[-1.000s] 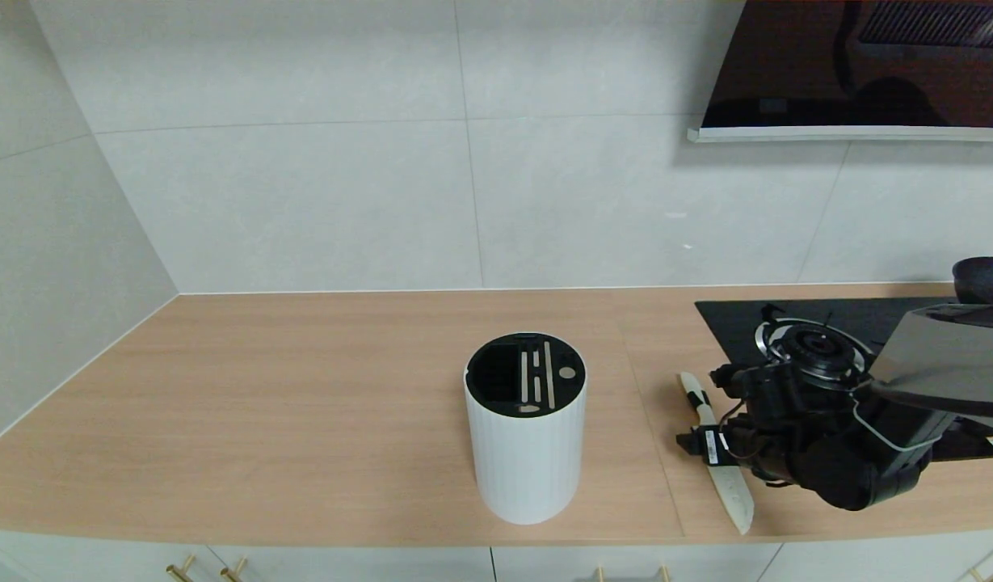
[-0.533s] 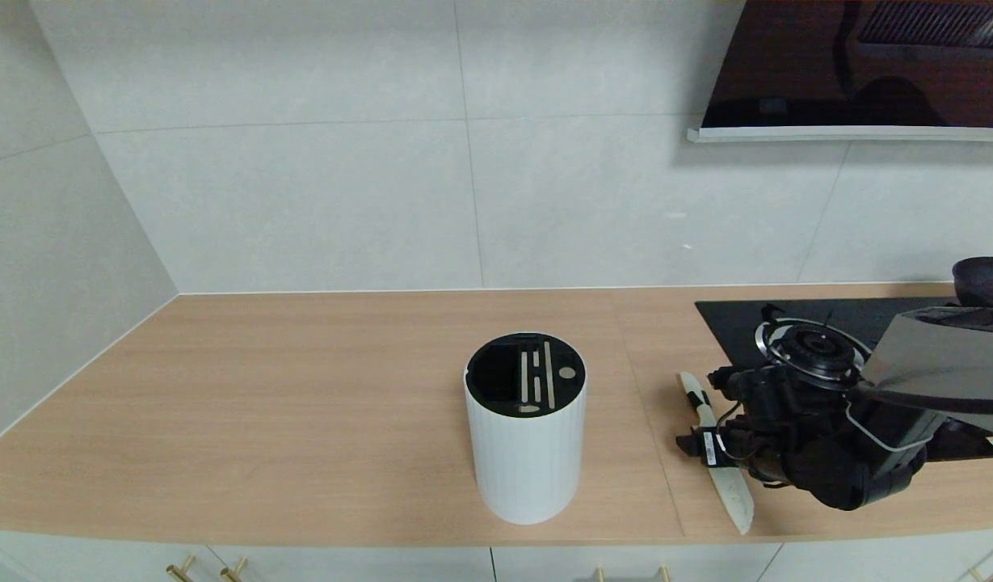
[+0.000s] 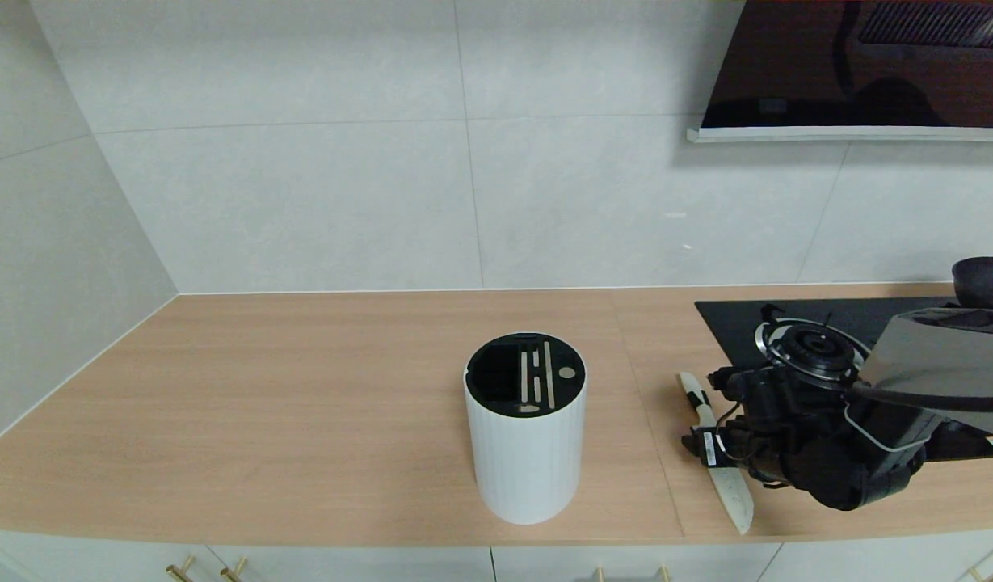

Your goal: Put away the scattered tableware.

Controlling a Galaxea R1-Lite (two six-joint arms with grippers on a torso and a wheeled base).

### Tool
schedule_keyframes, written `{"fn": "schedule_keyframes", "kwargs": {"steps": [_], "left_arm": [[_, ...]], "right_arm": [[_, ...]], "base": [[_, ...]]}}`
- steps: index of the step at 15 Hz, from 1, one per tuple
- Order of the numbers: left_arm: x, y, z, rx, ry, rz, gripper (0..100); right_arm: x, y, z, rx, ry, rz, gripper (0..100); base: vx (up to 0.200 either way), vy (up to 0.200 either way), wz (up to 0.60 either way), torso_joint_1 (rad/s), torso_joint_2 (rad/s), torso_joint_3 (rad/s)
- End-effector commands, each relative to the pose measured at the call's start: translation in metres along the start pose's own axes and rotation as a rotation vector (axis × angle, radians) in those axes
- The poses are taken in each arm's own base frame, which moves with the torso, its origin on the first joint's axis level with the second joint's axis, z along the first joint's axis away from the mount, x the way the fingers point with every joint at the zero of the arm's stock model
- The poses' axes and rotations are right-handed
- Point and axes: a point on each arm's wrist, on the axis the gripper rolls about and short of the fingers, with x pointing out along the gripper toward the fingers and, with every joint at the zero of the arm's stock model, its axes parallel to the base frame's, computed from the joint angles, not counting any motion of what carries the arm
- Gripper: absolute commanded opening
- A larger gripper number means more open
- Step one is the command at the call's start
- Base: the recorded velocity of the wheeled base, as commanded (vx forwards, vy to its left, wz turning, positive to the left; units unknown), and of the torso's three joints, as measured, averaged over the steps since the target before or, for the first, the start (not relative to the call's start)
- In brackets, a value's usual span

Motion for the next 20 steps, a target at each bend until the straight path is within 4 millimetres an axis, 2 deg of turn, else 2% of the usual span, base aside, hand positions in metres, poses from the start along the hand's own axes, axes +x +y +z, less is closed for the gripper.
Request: {"fn": "schedule_keyframes", "kwargs": {"steps": [1, 7, 10, 14, 20], "left_arm": [[0.0, 0.0, 0.0, 0.0, 0.0, -0.001, 100], [0.0, 0.0, 0.0, 0.0, 0.0, -0.001, 100], [0.0, 0.0, 0.0, 0.0, 0.0, 0.001, 100], [0.0, 0.0, 0.0, 0.001, 0.0, -0.001, 100], [0.0, 0.0, 0.001, 0.0, -0.009, 0.009, 100]], "right_arm": [[0.0, 0.0, 0.0, -0.001, 0.002, 0.001, 0], [-0.001, 0.0, 0.0, 0.001, 0.0, 0.002, 0], [-0.011, 0.0, 0.01, 0.008, -0.036, -0.007, 0], [-0.06, 0.002, 0.043, 0.027, -0.178, 0.002, 0], [-0.118, 0.013, 0.063, 0.024, -0.314, 0.067, 0]], "base": [[0.0, 0.0, 0.0, 0.0, 0.0, 0.0], [0.0, 0.0, 0.0, 0.0, 0.0, 0.0], [0.0, 0.0, 0.0, 0.0, 0.0, 0.0], [0.0, 0.0, 0.0, 0.0, 0.0, 0.0], [0.0, 0.0, 0.0, 0.0, 0.0, 0.0]]}}
